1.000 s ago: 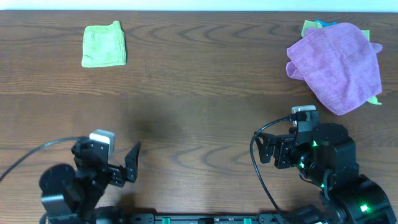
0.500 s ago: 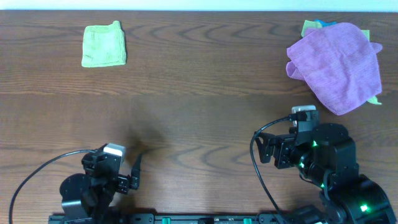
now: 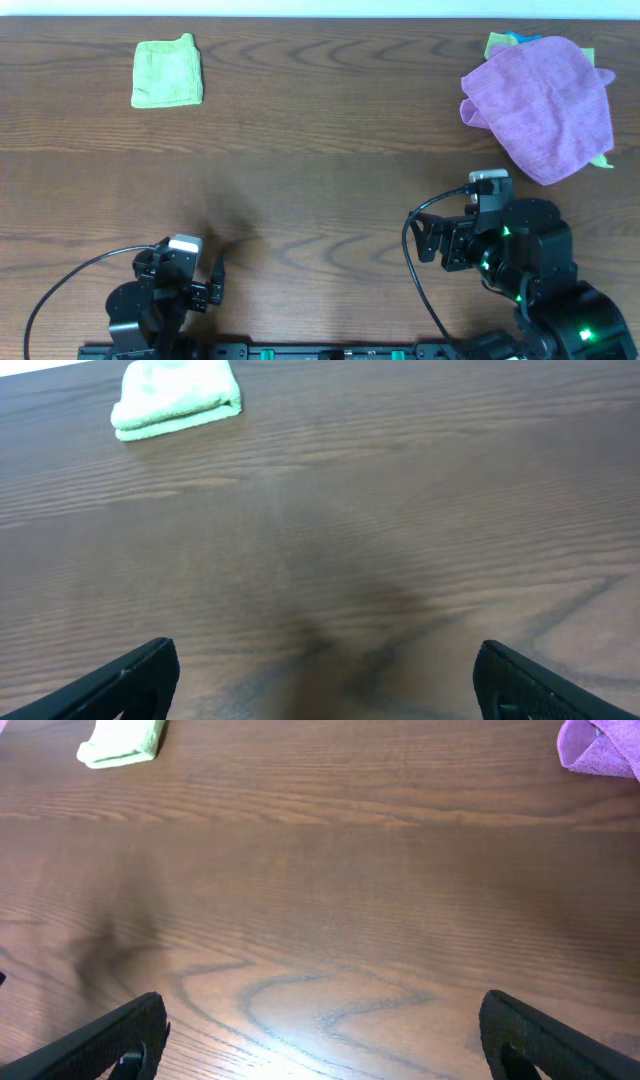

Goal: Fold the cloth

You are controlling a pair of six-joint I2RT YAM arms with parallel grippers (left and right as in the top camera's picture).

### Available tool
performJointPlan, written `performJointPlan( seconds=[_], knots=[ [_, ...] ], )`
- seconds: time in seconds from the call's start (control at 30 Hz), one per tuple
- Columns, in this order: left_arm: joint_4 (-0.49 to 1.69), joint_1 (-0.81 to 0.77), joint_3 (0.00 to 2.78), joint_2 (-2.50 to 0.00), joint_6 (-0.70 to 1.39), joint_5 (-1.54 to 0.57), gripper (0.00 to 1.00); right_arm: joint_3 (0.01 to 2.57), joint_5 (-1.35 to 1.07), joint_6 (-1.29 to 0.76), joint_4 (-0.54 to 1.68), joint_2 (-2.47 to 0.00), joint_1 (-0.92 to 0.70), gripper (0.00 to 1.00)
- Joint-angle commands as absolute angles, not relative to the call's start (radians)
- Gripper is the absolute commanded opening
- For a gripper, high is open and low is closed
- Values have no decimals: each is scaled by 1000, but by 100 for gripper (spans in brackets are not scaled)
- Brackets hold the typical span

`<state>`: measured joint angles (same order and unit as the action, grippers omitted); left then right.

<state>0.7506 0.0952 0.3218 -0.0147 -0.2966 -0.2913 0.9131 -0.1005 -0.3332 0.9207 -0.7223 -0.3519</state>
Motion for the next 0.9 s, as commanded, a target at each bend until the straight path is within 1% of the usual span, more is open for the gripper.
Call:
performJointPlan(
  seconds=[0.0,0.37,0.87],
  knots=[
    [744,91,321,-4,-307,-273,95,912,-101,-347,921,-720,-344,99],
    [745,91,321,-4,-175,-168,95,912,-101,-347,921,-720,-344,99],
    [787,91,321,-4,-96,-150,95,912,-101,-347,921,-720,-344,99]
  ],
)
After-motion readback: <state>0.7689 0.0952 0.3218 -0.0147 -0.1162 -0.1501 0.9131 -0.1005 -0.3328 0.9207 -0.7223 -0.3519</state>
